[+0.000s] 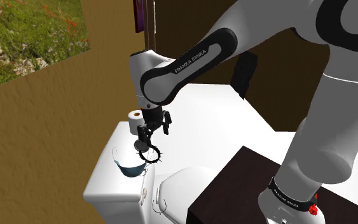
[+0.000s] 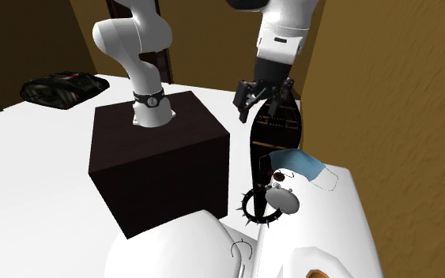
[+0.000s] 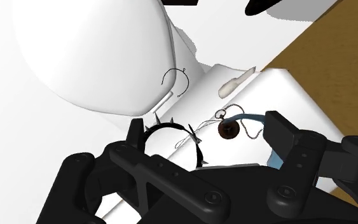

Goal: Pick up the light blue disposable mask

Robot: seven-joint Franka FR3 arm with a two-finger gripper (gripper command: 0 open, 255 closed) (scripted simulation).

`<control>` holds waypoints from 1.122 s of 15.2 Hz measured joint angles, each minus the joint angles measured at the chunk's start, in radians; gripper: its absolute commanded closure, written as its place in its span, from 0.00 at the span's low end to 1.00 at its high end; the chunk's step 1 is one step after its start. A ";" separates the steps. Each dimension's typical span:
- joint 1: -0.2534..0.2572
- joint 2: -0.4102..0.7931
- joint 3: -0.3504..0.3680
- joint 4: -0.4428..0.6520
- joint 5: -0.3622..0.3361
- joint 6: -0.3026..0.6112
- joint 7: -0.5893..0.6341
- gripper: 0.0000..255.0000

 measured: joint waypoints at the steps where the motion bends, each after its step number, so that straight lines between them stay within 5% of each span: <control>1: 0.007 0.045 0.004 0.035 -0.014 0.007 0.015 0.00; 14: 0.160 0.532 -0.001 0.490 -0.145 0.012 0.145 0.00; 17: 0.172 0.574 -0.007 0.517 -0.156 0.026 0.151 0.00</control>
